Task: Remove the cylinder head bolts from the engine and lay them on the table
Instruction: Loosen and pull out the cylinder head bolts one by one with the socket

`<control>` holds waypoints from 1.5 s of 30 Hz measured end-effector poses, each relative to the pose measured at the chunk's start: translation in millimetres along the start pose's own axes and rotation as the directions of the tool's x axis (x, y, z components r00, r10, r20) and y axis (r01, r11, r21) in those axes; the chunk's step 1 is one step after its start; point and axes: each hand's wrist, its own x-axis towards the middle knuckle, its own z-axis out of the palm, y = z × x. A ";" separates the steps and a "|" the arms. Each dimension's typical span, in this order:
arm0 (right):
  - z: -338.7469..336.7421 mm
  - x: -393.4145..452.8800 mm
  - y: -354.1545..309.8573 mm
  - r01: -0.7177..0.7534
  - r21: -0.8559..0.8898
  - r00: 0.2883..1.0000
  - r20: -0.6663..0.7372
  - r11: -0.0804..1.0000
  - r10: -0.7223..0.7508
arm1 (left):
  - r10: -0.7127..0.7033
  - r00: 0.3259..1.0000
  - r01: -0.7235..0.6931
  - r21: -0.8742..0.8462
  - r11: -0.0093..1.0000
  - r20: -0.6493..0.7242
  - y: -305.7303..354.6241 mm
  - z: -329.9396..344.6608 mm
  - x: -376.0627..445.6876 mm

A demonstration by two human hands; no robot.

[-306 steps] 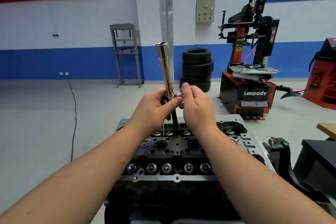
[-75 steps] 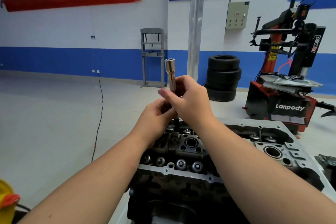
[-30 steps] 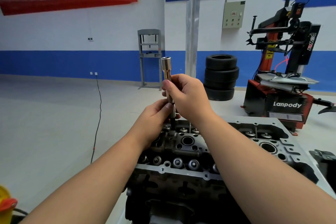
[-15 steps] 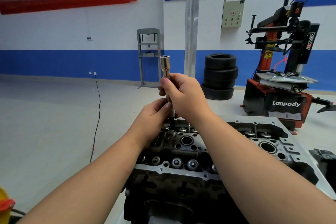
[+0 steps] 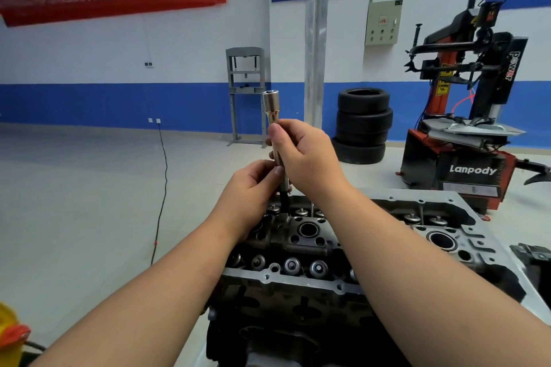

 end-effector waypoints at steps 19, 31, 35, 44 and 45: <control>-0.9 -0.3 -2.3 0.014 -0.074 0.998 -0.056 0.997 -0.018 | 0.008 1.000 -0.008 -0.017 1.000 0.021 0.0 1.5 0.8; -1.4 -0.4 -3.2 0.012 -0.051 0.999 -0.030 0.999 -0.014 | -0.001 0.998 0.002 0.012 1.000 -0.056 0.0 0.9 2.0; -2.4 -0.3 -3.9 -0.033 -0.025 0.999 -0.017 0.999 0.032 | -0.009 1.000 0.009 -0.020 1.000 0.017 1.5 3.3 1.0; -1.5 -3.0 -10.0 -0.014 0.003 1.000 -0.010 1.000 0.014 | -0.016 0.999 0.017 0.006 1.000 -0.039 5.0 3.0 0.1; -2.1 -3.0 -10.4 -0.019 0.011 0.999 -0.026 1.000 0.020 | -0.018 0.999 0.018 0.009 1.000 -0.030 4.4 3.0 0.3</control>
